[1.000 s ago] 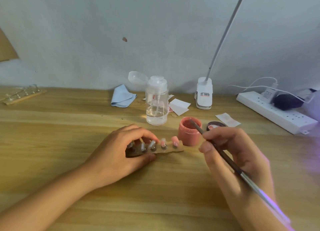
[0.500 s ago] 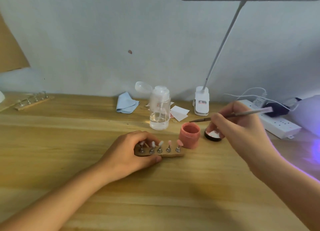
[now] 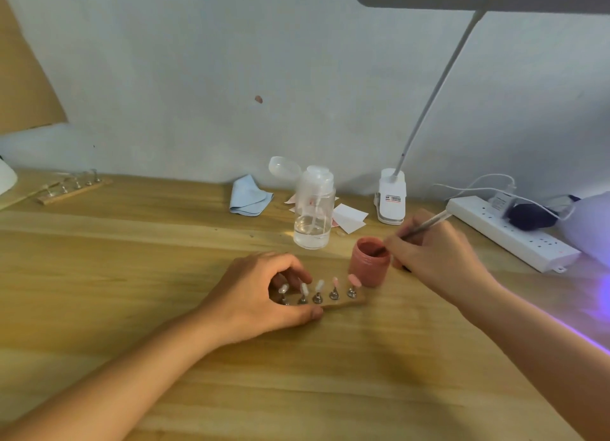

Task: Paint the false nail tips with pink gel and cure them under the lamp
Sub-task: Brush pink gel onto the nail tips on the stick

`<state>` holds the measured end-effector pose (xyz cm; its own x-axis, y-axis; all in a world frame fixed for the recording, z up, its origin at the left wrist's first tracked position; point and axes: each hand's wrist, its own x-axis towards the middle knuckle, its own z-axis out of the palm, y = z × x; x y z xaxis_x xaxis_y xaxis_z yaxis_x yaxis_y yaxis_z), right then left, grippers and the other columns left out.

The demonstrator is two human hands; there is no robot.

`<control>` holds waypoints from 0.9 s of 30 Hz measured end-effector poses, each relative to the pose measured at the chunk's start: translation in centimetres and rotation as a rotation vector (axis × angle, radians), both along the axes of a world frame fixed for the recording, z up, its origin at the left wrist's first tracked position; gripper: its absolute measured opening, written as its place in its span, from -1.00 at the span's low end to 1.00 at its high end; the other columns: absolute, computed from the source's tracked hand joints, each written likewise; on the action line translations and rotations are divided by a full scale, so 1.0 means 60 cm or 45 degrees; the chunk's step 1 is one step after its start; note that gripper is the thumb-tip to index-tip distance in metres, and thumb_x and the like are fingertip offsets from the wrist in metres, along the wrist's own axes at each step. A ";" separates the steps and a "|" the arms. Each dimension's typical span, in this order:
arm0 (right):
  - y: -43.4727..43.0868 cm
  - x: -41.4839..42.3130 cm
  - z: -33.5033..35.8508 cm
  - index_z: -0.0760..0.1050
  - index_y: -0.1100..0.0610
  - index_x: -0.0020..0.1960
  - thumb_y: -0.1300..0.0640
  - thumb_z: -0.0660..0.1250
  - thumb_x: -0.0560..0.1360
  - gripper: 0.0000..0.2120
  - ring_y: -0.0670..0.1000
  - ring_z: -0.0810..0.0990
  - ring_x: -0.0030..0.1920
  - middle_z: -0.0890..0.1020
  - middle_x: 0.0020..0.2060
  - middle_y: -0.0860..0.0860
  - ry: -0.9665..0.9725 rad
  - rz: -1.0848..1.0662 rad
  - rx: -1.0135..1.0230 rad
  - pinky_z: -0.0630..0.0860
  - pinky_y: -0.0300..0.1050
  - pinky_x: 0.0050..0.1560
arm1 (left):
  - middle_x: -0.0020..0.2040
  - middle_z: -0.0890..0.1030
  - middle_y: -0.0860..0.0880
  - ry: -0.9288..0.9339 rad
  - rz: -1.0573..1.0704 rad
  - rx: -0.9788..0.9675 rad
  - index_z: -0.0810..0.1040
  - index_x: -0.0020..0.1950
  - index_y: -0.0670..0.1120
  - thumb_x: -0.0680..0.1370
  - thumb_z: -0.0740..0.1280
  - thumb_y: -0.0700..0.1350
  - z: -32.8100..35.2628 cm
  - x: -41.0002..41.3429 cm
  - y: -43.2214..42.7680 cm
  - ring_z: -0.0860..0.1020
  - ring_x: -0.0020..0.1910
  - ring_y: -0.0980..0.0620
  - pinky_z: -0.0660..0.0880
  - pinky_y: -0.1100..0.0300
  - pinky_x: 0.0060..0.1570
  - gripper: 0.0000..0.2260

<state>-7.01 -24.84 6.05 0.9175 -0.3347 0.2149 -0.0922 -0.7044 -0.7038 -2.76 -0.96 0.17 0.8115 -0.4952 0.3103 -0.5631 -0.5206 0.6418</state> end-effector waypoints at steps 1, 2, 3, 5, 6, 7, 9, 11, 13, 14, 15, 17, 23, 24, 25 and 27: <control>-0.001 -0.008 -0.001 0.48 0.01 -0.19 0.06 0.35 0.44 -0.94 -0.08 0.58 -0.30 0.67 -0.38 -0.05 -0.085 -0.018 0.037 0.42 -0.11 -0.32 | -0.14 0.60 0.19 -0.030 0.001 0.003 0.62 -0.10 0.11 0.22 0.50 0.27 0.000 0.000 0.000 0.55 -0.13 0.13 0.46 0.31 -0.16 -0.64; -0.002 -0.020 -0.003 0.46 0.01 -0.20 0.07 0.32 0.44 -0.94 -0.12 0.57 -0.34 0.67 -0.39 -0.07 -0.200 -0.035 0.104 0.40 -0.12 -0.34 | -0.16 0.60 0.17 -0.056 0.000 0.008 0.61 -0.13 0.09 0.22 0.44 0.27 0.000 -0.001 0.000 0.54 -0.14 0.13 0.45 0.29 -0.15 -0.65; -0.001 -0.033 -0.006 0.44 0.01 -0.21 0.10 0.29 0.45 -0.93 -0.12 0.58 -0.35 0.67 -0.40 -0.06 -0.329 -0.032 0.198 0.43 -0.12 -0.34 | -0.18 0.59 0.16 -0.077 -0.003 0.017 0.60 -0.15 0.09 0.22 0.41 0.27 0.000 -0.002 0.001 0.53 -0.14 0.14 0.44 0.27 -0.15 -0.66; 0.007 -0.063 -0.019 0.41 0.03 -0.21 0.19 0.27 0.50 -0.86 -0.04 0.61 -0.32 0.68 -0.37 0.00 -0.513 0.038 0.387 0.52 -0.16 -0.29 | -0.19 0.58 0.17 -0.118 -0.016 0.043 0.58 -0.16 0.08 0.25 0.43 0.22 0.001 -0.004 0.001 0.52 -0.15 0.15 0.41 0.28 -0.15 -0.71; 0.013 -0.074 -0.027 0.41 0.04 -0.19 0.22 0.26 0.53 -0.84 -0.01 0.62 -0.29 0.69 -0.33 0.01 -0.546 0.089 0.442 0.53 -0.19 -0.25 | -0.20 0.57 0.18 -0.146 -0.026 0.054 0.58 -0.16 0.09 0.28 0.45 0.19 0.001 -0.005 0.001 0.51 -0.15 0.15 0.39 0.29 -0.15 -0.75; 0.017 -0.081 -0.036 0.42 0.04 -0.16 0.23 0.25 0.56 -0.84 0.00 0.63 -0.26 0.70 -0.30 0.01 -0.550 0.129 0.471 0.54 -0.18 -0.20 | -0.20 0.58 0.20 -0.181 -0.039 0.061 0.57 -0.16 0.09 0.30 0.48 0.15 0.002 -0.007 0.000 0.52 -0.15 0.15 0.38 0.30 -0.15 -0.77; 0.021 -0.082 -0.048 0.45 0.02 -0.14 0.24 0.26 0.57 -0.84 0.02 0.64 -0.21 0.71 -0.26 0.00 -0.534 0.147 0.494 0.56 -0.08 -0.12 | -0.19 0.59 0.23 -0.249 -0.066 0.068 0.56 -0.14 0.10 0.35 0.49 0.11 0.004 -0.010 -0.001 0.54 -0.14 0.15 0.40 0.30 -0.13 -0.80; 0.018 -0.071 -0.048 0.48 0.05 -0.13 0.24 0.29 0.56 -0.86 -0.02 0.65 -0.18 0.71 -0.27 -0.01 -0.523 0.114 0.507 0.55 -0.01 -0.09 | -0.16 0.59 0.23 -0.279 -0.077 0.082 0.55 -0.10 0.12 0.38 0.47 0.13 0.005 -0.013 -0.002 0.55 -0.11 0.16 0.41 0.31 -0.09 -0.80; 0.012 -0.055 -0.042 0.48 0.08 -0.12 0.23 0.31 0.53 -0.92 -0.12 0.65 -0.21 0.71 -0.30 -0.04 -0.456 0.094 0.487 0.55 0.00 -0.10 | -0.14 0.59 0.25 -0.284 -0.075 0.091 0.56 -0.08 0.13 0.40 0.47 0.15 0.005 -0.014 -0.002 0.55 -0.09 0.19 0.40 0.33 -0.06 -0.80; 0.009 -0.047 -0.040 0.48 0.07 -0.12 0.20 0.32 0.52 -0.93 -0.15 0.65 -0.24 0.71 -0.31 -0.05 -0.394 0.088 0.462 0.55 0.02 -0.09 | -0.13 0.59 0.25 -0.279 -0.072 0.094 0.57 -0.07 0.13 0.40 0.48 0.15 0.005 -0.014 -0.002 0.55 -0.07 0.20 0.40 0.33 -0.05 -0.80; 0.006 -0.038 -0.038 0.48 0.04 -0.13 0.17 0.33 0.50 -0.94 -0.16 0.65 -0.24 0.70 -0.32 -0.07 -0.324 0.083 0.434 0.56 0.05 -0.06 | -0.12 0.60 0.26 -0.269 -0.068 0.095 0.58 -0.06 0.13 0.40 0.49 0.14 0.005 -0.013 -0.002 0.54 -0.06 0.21 0.40 0.34 -0.03 -0.80; 0.002 -0.024 -0.035 0.49 -0.02 -0.16 0.11 0.34 0.47 -0.94 -0.12 0.66 -0.21 0.70 -0.33 -0.08 -0.217 0.072 0.385 0.59 0.11 -0.02 | -0.10 0.60 0.26 -0.249 -0.063 0.097 0.59 -0.04 0.13 0.41 0.50 0.14 0.005 -0.012 -0.003 0.54 -0.03 0.22 0.39 0.36 -0.02 -0.79; 0.001 -0.019 -0.037 0.52 -0.06 -0.19 0.14 0.34 0.45 -0.89 -0.12 0.64 -0.22 0.69 -0.29 -0.08 -0.318 0.043 0.428 0.57 -0.02 -0.09 | -0.11 0.58 0.27 -0.223 -0.053 0.107 0.60 -0.03 0.13 0.39 0.46 0.20 0.002 -0.009 0.000 0.52 -0.03 0.21 0.40 0.35 -0.05 -0.76; 0.002 -0.024 -0.037 0.51 -0.03 -0.20 0.18 0.34 0.45 -0.88 -0.12 0.64 -0.24 0.68 -0.29 -0.05 -0.371 0.039 0.463 0.55 -0.06 -0.12 | -0.11 0.58 0.26 -0.222 -0.053 0.108 0.60 -0.03 0.13 0.37 0.44 0.22 0.001 -0.009 -0.001 0.52 -0.03 0.21 0.40 0.34 -0.05 -0.74; 0.002 -0.030 -0.038 0.51 -0.01 -0.20 0.21 0.32 0.45 -0.87 -0.11 0.63 -0.27 0.68 -0.31 -0.03 -0.419 0.042 0.506 0.53 -0.11 -0.17 | -0.12 0.57 0.26 -0.222 -0.048 0.108 0.59 -0.03 0.14 0.35 0.41 0.23 0.000 -0.009 -0.001 0.51 -0.04 0.21 0.40 0.33 -0.05 -0.72; 0.004 -0.047 -0.040 0.50 0.02 -0.16 0.23 0.28 0.49 -0.87 -0.09 0.59 -0.29 0.67 -0.34 0.01 -0.498 0.073 0.618 0.51 -0.18 -0.22 | -0.14 0.54 0.27 -0.226 -0.034 0.110 0.58 -0.05 0.15 0.33 0.37 0.24 -0.001 -0.008 -0.001 0.50 -0.05 0.21 0.38 0.35 -0.08 -0.72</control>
<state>-9.83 -24.59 3.62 0.8210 -0.4309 0.3744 0.2656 -0.2922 -0.9187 -3.26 -1.02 0.11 0.7341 -0.5467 0.4027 -0.6777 -0.5528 0.4849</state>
